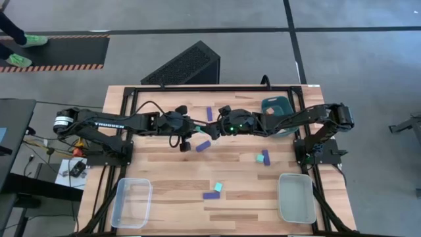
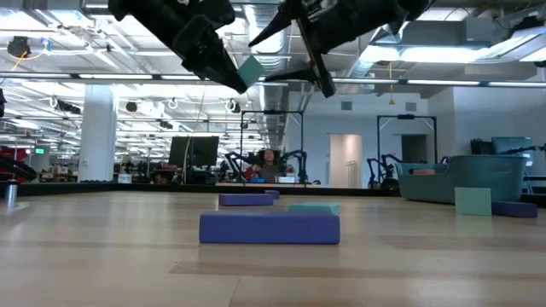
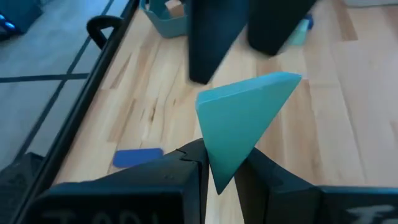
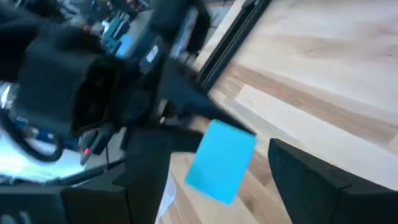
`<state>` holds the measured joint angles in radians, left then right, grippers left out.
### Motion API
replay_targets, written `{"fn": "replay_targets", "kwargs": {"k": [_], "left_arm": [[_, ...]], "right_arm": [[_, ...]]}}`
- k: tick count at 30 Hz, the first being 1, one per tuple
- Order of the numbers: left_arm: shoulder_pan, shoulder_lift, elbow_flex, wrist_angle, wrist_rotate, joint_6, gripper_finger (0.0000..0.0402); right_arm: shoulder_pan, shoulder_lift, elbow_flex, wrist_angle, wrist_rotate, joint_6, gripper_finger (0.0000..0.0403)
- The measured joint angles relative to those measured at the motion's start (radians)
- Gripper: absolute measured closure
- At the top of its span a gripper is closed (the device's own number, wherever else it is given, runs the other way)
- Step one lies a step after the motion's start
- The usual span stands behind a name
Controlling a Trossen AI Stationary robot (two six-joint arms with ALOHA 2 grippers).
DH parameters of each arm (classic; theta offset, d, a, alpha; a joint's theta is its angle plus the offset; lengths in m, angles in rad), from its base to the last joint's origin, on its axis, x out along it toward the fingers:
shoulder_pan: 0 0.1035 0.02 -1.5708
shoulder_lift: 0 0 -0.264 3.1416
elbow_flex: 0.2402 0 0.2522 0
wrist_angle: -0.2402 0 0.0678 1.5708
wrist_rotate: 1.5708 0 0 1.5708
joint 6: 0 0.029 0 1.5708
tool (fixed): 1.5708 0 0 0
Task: Sort & place blocks by color
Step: Put the top left light blue block into the grey bin
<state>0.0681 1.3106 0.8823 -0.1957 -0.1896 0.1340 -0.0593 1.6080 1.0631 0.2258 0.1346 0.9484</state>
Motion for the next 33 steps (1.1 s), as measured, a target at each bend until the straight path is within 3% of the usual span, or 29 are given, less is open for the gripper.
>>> {"fn": "replay_targets", "kwargs": {"k": [6, 13, 23, 33], "left_arm": [[0.000, 0.000, -0.001, -0.005, -0.059, 0.005, 0.0361], [0.000, 0.000, -0.001, -0.041, -0.062, 0.001, 0.0361], [0.000, 0.000, -0.001, -0.103, -0.061, -0.024, 0.0360], [0.001, 0.000, -0.002, -0.072, -0.049, 0.019, 0.0336]], "right_arm": [[-0.008, 0.063, 0.054, 0.005, -0.024, 0.022, 0.0086], [-0.010, 0.137, 0.125, -0.026, -0.037, 0.048, 0.0097], [-0.007, 0.148, 0.136, -0.068, -0.046, 0.077, 0.0156], [-0.016, 0.147, 0.135, -0.075, -0.061, 0.103, 0.0250]]}}
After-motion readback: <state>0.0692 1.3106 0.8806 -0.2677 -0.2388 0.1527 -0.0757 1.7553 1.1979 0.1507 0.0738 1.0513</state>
